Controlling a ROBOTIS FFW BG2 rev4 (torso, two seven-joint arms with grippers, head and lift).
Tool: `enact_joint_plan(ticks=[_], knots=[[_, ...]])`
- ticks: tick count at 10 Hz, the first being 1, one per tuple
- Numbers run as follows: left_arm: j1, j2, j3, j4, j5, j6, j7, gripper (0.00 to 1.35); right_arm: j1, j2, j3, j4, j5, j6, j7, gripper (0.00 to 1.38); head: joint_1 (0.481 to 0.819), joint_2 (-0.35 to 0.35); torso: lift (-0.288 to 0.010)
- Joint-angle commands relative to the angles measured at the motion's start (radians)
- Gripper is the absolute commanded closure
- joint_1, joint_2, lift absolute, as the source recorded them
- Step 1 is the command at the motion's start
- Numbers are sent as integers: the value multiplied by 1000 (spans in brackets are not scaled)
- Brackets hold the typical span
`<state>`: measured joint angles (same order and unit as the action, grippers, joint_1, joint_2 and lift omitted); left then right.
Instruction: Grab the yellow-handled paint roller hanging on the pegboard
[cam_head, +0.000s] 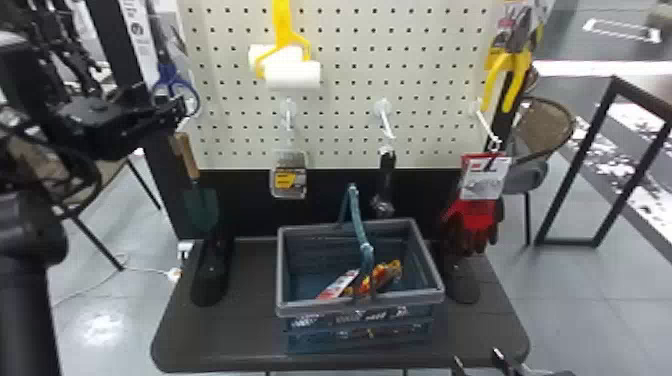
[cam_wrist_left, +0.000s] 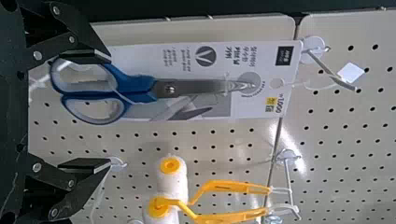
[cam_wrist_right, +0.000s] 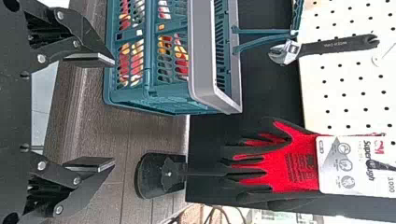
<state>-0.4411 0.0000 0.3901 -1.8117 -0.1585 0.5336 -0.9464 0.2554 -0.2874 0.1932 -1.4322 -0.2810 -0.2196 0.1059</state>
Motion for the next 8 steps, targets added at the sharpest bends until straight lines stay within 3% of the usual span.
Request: enact_joint_plan(ticks=[1,8], knots=[[-47,-3,-13,28,14,29,-5,479,-7,-10,14,4,-9,2,0,507,549,0,-100],[-211,-3,-106,111,-29,88,-130,479,-19,-22,25,10,-23,8,0,507,549,0,-100]])
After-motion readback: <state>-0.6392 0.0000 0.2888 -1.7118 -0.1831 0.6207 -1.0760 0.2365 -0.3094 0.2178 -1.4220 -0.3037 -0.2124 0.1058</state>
